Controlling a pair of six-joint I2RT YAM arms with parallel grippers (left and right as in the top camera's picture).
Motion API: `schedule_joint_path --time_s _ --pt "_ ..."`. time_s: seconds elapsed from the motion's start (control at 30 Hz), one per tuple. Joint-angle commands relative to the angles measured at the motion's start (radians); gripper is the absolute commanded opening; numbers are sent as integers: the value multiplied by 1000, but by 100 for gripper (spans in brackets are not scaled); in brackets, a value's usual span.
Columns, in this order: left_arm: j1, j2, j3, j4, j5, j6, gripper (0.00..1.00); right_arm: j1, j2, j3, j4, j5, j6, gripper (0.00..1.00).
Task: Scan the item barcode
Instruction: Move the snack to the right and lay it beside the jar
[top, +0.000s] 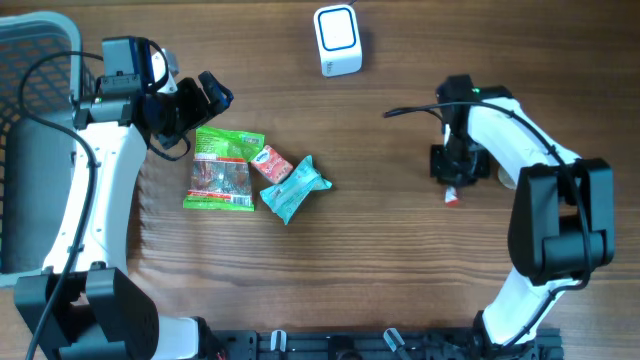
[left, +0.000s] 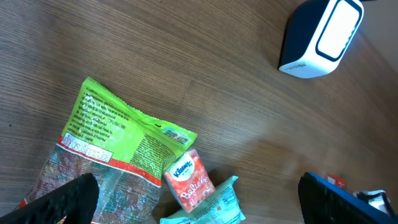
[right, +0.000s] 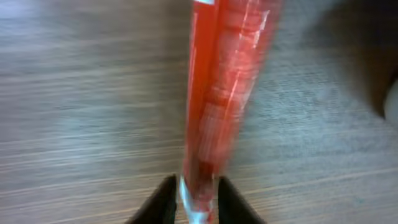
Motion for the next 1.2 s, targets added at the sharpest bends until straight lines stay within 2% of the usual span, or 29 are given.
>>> schedule_joint_path --time_s 0.0,0.07,0.17,0.23,0.27,0.37,0.4,0.43,0.5,0.8,1.03,1.17 --pt "3 6 -1 -1 -3 19 100 -20 2 7 8 18 -1 57" --pt "3 6 -1 0 -3 19 100 -23 -2 34 -13 41 -1 64" --pt "3 6 -1 -1 -3 19 100 -22 -13 98 -61 39 -28 63" --pt "3 6 -1 -1 -3 19 100 -21 -20 134 -92 -3 -29 59" --pt "3 6 -1 -1 -3 19 100 -21 -22 144 -102 -38 -23 56" --pt "3 6 -1 -1 -3 19 100 -21 -23 140 -108 -183 -18 29" --pt "3 6 -1 0 -3 19 100 -21 -23 132 -103 -198 -17 17" --pt "3 6 -1 -1 -3 19 100 -21 -23 121 -94 -196 -9 9" --pt "3 6 -1 -1 -3 19 100 -21 -23 101 -73 -171 14 4" --pt "3 6 -1 -1 -3 19 100 -24 -23 -108 249 -99 58 4" --pt "3 6 -1 0 -3 19 100 -26 -40 -115 208 228 135 4" --pt "3 6 -1 0 -3 19 100 -26 -55 -110 196 275 131 4"
